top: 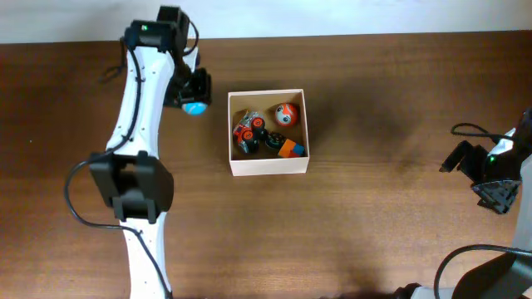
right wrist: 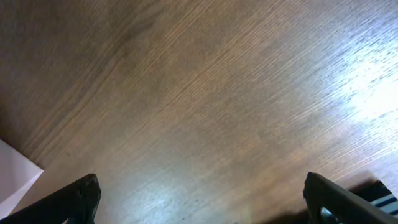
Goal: Pack container
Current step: 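Carry the blue ball with the left gripper into the box and release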
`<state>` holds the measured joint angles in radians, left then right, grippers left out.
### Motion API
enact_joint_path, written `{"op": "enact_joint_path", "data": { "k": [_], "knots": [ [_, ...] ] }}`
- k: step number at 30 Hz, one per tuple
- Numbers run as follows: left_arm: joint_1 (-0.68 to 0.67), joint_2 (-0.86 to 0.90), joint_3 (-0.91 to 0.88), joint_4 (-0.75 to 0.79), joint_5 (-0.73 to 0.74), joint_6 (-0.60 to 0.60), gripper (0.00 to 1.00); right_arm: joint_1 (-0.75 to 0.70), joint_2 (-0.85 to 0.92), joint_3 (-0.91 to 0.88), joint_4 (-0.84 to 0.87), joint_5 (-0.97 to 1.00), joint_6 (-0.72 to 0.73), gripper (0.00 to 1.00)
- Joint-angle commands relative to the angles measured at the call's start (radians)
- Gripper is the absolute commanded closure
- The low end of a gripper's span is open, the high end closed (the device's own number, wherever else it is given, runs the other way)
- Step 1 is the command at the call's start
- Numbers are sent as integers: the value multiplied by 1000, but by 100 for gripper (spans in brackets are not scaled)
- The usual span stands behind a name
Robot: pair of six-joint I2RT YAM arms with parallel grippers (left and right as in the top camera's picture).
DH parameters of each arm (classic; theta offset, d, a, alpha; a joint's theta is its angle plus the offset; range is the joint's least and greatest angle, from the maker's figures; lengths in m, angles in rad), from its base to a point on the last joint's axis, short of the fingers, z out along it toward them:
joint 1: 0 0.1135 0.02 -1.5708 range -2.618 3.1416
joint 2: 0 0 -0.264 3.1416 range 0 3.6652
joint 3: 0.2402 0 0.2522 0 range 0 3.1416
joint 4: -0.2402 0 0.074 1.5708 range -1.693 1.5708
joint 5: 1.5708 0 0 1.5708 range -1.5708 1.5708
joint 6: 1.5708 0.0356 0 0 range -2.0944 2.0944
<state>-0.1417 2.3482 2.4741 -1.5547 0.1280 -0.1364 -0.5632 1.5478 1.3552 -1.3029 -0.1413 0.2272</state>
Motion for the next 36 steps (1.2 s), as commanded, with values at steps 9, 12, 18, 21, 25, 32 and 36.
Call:
{"op": "enact_joint_path", "data": {
  "k": [9,12,18,21,25,32,36],
  "knots": [
    [-214,2,94,-34,34,63,23,-7,3,1,2,-6,-10,1],
    [-239,2,94,-24,5,63,16,-7,3,1,2,-6,-10,1],
    [-243,2,94,-16,6,63,1,-7,3,1,2,-6,-10,1],
    [-241,2,95,-16,5,63,1,-7,3,1,2,-6,-10,1],
    [-241,2,95,-17,6,63,1,-7,3,1,2,-6,-10,1],
    [-242,2,94,-17,6,63,1,-7,3,1,2,-6,-10,1],
    [-242,2,94,-17,6,63,1,-7,3,1,2,-6,-10,1]
  ]
}}
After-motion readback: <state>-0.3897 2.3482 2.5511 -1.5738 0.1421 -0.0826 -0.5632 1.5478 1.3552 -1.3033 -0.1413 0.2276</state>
